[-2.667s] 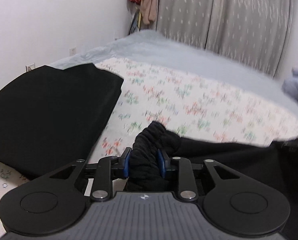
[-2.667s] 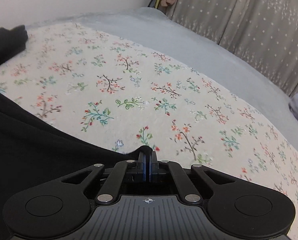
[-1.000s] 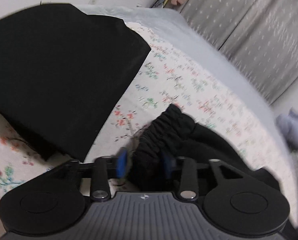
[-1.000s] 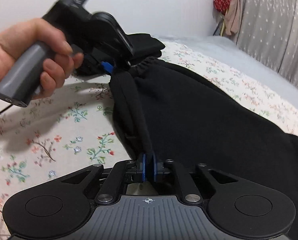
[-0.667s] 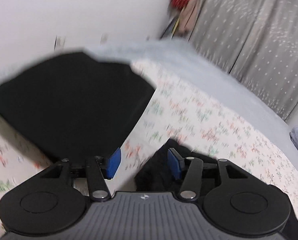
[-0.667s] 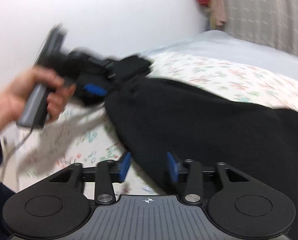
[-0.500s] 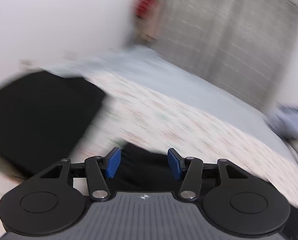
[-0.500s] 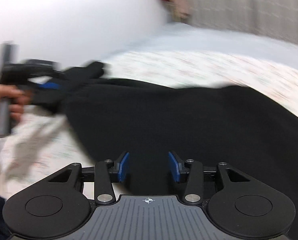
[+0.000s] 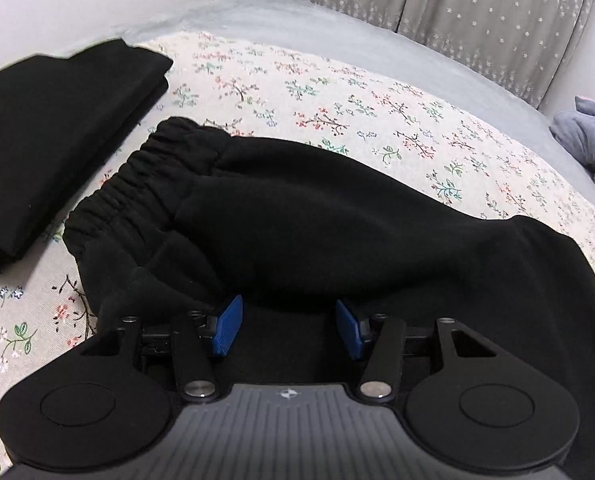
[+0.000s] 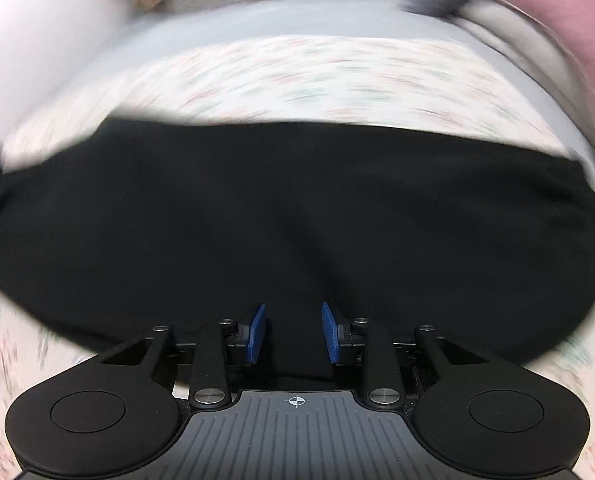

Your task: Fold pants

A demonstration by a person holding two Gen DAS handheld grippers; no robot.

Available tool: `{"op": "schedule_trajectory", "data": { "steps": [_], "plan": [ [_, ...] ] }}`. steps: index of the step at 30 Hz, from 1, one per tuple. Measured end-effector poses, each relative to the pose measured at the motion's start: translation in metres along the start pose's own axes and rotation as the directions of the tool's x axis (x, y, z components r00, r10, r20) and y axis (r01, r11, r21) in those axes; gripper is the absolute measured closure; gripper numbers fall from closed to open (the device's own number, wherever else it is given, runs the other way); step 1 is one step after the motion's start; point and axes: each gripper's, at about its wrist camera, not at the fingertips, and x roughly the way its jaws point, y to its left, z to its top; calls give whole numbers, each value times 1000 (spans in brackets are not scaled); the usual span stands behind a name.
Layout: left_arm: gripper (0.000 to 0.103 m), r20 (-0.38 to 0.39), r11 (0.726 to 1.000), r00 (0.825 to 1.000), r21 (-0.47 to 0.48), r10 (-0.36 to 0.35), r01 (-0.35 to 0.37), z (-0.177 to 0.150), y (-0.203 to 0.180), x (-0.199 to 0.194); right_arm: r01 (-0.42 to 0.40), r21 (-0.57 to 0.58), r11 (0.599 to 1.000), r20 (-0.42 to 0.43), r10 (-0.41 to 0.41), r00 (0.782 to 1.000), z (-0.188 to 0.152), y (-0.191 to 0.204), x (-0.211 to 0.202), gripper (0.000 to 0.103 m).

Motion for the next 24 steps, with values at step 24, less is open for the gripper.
{"op": "schedule_trajectory", "data": {
  "steps": [24],
  "plan": [
    [36, -6, 981, 1000, 193, -29, 30, -35, -66, -14, -145, 681, 718, 272, -64, 960, 3, -164, -38, 98]
  ]
}}
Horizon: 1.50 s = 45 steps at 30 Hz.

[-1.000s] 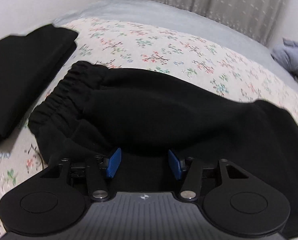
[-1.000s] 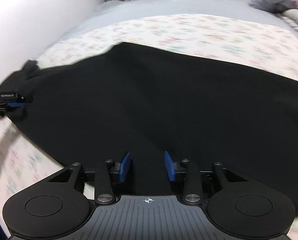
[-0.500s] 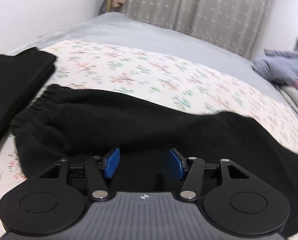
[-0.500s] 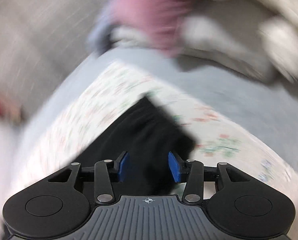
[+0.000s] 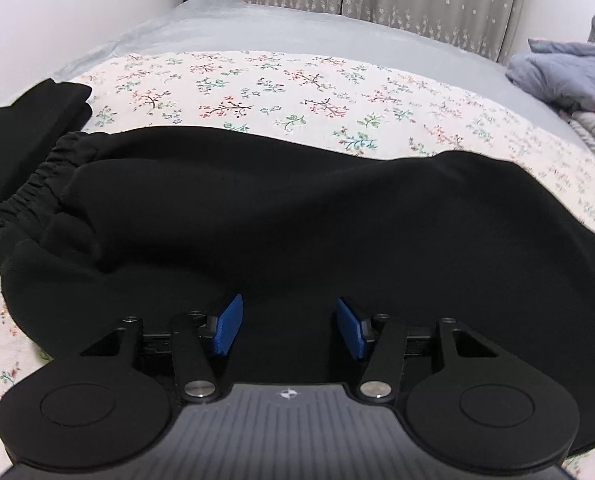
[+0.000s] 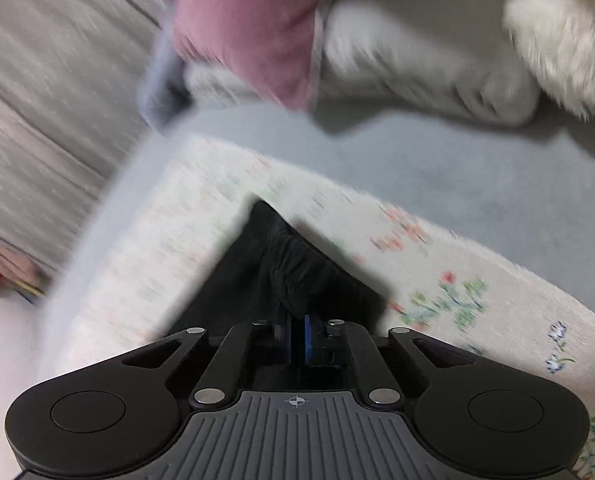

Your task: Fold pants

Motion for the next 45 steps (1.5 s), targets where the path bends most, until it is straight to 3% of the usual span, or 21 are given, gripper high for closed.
{"op": "schedule_trajectory", "data": {
  "steps": [3, 6, 8, 12, 13, 15, 17, 19, 22, 24, 25, 38, 42, 45],
  "plan": [
    [36, 3, 1000, 1000, 22, 11, -11, -2, -1, 1, 3, 42, 999, -10, -2, 1000, -3, -10, 0, 98],
    [36, 4, 999, 1000, 30, 16, -17, 0, -1, 2, 59, 102, 993, -118, -47, 992, -5, -24, 15, 94],
    [36, 0, 1000, 1000, 26, 12, -12, 1, 0, 2, 49, 133, 990, -175, -26, 984, -6, -30, 21, 90],
    [36, 1, 999, 1000, 34, 1, -1, 0, 1, 0, -72, 336, 939, -98, 111, 989, -1, -56, 8, 52],
    [36, 1, 999, 1000, 35, -1, 1, 0, 2, 0, -71, 360, 930, -67, 102, 993, 0, -64, 4, 52],
    [36, 0, 999, 1000, 35, -2, 2, 0, 2, 0, 0, 375, 927, -17, 7, 1000, 3, -75, -8, 52],
    [36, -2, 999, 1000, 34, 1, -1, 1, 1, -1, 54, 354, 934, -15, -52, 999, 7, -82, -14, 57],
    [36, -3, 999, 1000, 36, 8, -7, 1, -1, -1, 87, 267, 960, -56, -75, 996, 7, -77, -12, 87],
    [36, -3, 999, 1000, 38, 14, -14, 0, -2, -1, 119, 148, 982, -127, -100, 987, 3, -66, -1, 99],
    [36, -3, 999, 1000, 38, 10, -10, 0, -2, -1, 104, 127, 986, -146, -85, 986, 3, -59, 7, 97],
    [36, -3, 999, 1000, 36, 7, -7, 0, -1, -2, 81, 121, 989, -154, -62, 986, 4, -56, 11, 89],
    [33, -3, 999, 1000, 33, 16, -16, 0, -2, -2, 121, 47, 992, -157, -112, 981, 3, -36, 26, 85],
    [33, -1, 1000, 1000, 26, 11, -11, 1, -1, -2, 44, 170, 984, -154, -18, 988, 3, -47, 20, 72],
    [32, 1, 999, 1000, 35, 22, -22, 0, -4, -1, 71, 101, 992, -158, -54, 986, 2, -39, 24, 69]
  ]
}}
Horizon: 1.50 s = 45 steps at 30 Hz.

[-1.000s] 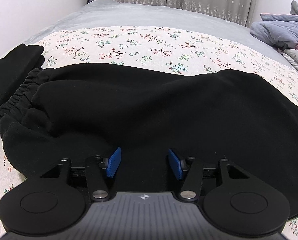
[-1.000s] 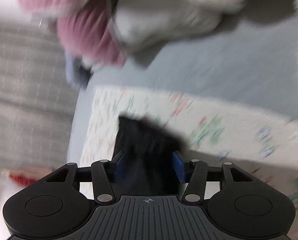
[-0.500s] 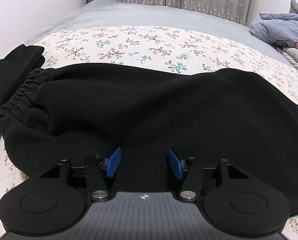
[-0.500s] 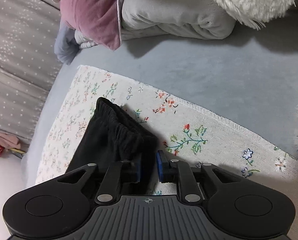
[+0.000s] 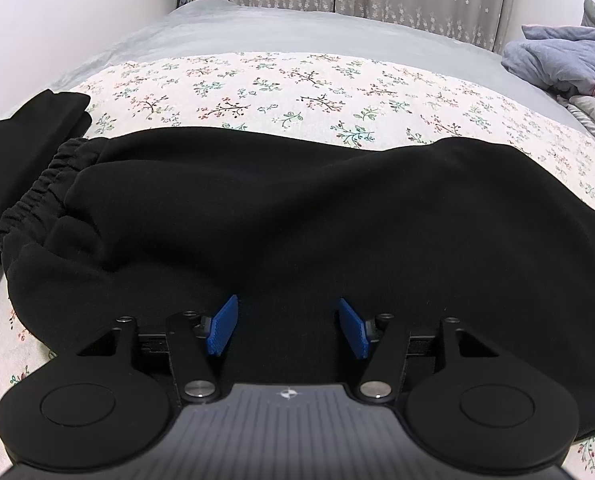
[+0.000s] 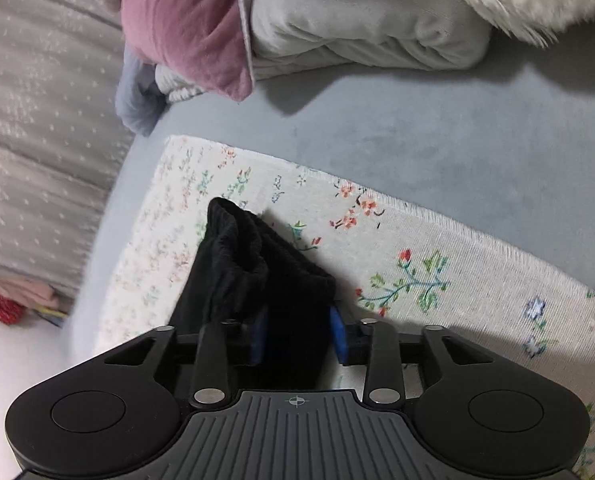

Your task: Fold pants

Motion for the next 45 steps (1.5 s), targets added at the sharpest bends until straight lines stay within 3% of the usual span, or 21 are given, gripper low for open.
{"op": "schedule_trajectory", "data": {
  "steps": [2, 4, 11, 15, 20, 23, 26, 28, 30, 32, 33, 36, 40, 43, 45],
  "plan": [
    [32, 0, 1000, 1000, 1, 5, -5, 0, -2, 0, 24, -67, 997, 6, -23, 1000, -4, 10, 3, 68],
    [32, -1, 1000, 1000, -1, 5, -5, 1, -3, 0, 84, -147, 986, 21, -82, 996, -8, 20, 7, 86],
    [32, 5, 1000, 1000, -23, -13, 13, -1, 4, -6, 23, -113, 993, 113, -11, 994, -9, 18, -27, 92],
    [32, 0, 1000, 1000, -18, -5, 5, -2, 9, -3, 35, -122, 992, 166, -14, 986, -12, 15, -46, 93],
    [32, 1, 1000, 1000, -18, 0, 0, -2, 8, -5, 137, -124, 983, 116, -123, 986, -8, 13, -25, 93],
    [32, 7, 1000, 1000, -21, 4, -4, -2, 8, -8, 102, -86, 991, 103, -93, 990, -7, 7, -29, 89],
    [32, 44, 1000, 999, -12, 9, -8, -1, 3, -17, 48, 37, 998, 102, -52, 993, -6, -11, -39, 73],
    [32, 83, 1000, 997, 3, 3, -3, 1, -6, -26, 75, 61, 995, 195, -86, 977, -8, -11, -54, 71],
    [32, 126, 1000, 992, 19, -17, 15, 2, -18, -36, 139, -12, 990, 318, -128, 939, -11, 2, -70, 71],
    [30, 156, 998, 986, 46, -51, 44, 2, -35, -45, 123, -99, 988, 375, -77, 924, -15, 18, -76, 71],
    [29, 164, 996, 984, 60, -72, 63, 1, -45, -47, 96, -173, 980, 361, -28, 932, -19, 29, -73, 71],
    [28, 142, 986, 980, 112, -136, 121, -4, -79, -45, 69, -429, 901, 230, 35, 973, -47, 74, -46, 71],
    [27, 108, 980, 987, 173, -117, 97, -16, -113, -28, 35, -735, 677, 97, 54, 994, -111, 134, -11, 71],
    [24, 77, 986, 997, 164, -18, 5, -19, -104, -9, 50, -843, 536, 35, -38, 999, -146, 153, 21, 70],
    [19, 61, 996, 998, 86, -35, 29, -15, -82, -2, 109, -863, 493, 45, -140, 989, -151, 149, 40, 70]
  ]
}}
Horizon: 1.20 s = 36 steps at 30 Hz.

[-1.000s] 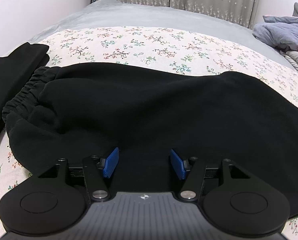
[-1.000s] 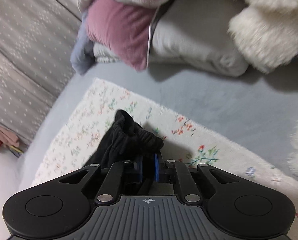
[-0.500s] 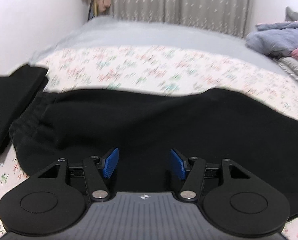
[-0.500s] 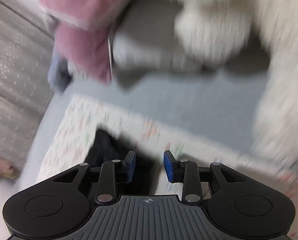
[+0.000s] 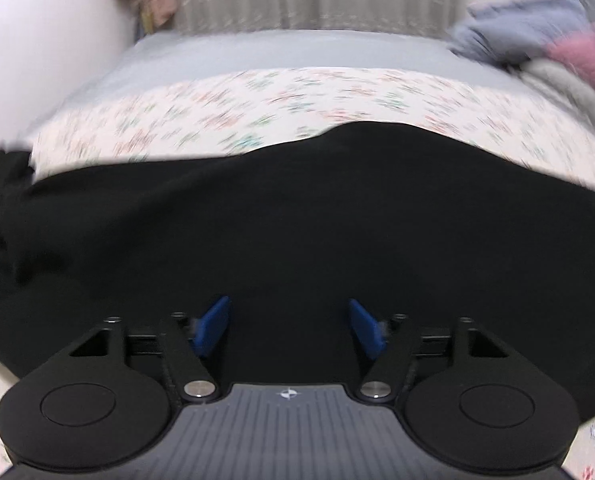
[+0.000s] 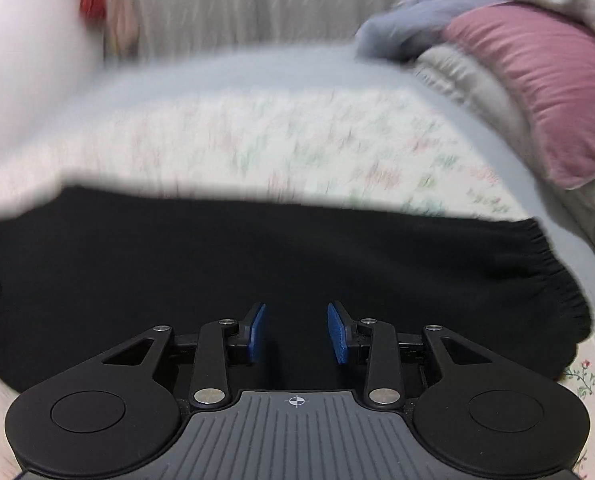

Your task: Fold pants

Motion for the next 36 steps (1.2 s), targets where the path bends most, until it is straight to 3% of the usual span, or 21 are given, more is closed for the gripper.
{"op": "schedule_trajectory", "data": {
  "steps": [4, 7, 8, 10, 15, 17, 20, 23, 27, 29, 34, 36],
  "plan": [
    [19, -2, 997, 998, -46, 68, -68, 2, 35, 4, 53, 180, 982, -31, -48, 998, 1, -53, 3, 76],
    [19, -14, 993, 997, -87, 73, -74, 6, 49, 7, 241, 228, 943, -68, -232, 970, -7, -95, -2, 83],
    [19, -17, 993, 997, -91, 76, -77, 8, 50, 7, 248, 256, 934, -73, -238, 969, -10, -107, -4, 91],
    [19, -20, 993, 997, -90, 79, -80, 10, 49, 8, 190, 336, 923, -70, -177, 982, -17, -130, -9, 103],
    [20, -3, 993, 997, -94, 71, -71, 13, 46, 8, 181, 316, 931, -32, -180, 983, -23, -130, -24, 103],
    [20, 50, 994, 997, -95, 66, -61, 21, 51, 10, 142, 333, 932, -30, -140, 990, -27, -130, -27, 96],
    [20, 100, 994, 989, -39, 110, -107, 36, 59, 30, 115, 362, 925, -41, -108, 993, -29, -135, -29, 96],
    [19, 83, 995, 992, -31, 99, -97, 49, 74, 55, 124, 357, 926, -52, -113, 992, -29, -133, -28, 96],
    [12, 15, 987, 995, -130, 94, -92, 67, 88, 76, 166, 312, 935, -66, -152, 986, -29, -121, -25, 96],
    [9, 1, 987, 993, -102, 122, -121, 75, 85, 82, 172, 308, 936, -72, -158, 985, -28, -120, -23, 96],
    [7, -24, 983, 992, -129, 126, -128, 73, 94, 77, 157, 309, 938, -76, -140, 987, -30, -125, -22, 97],
    [7, -34, 985, 989, -88, 145, -148, 66, 87, 70, 153, 308, 939, -74, -136, 988, -30, -125, -22, 97]
  ]
}}
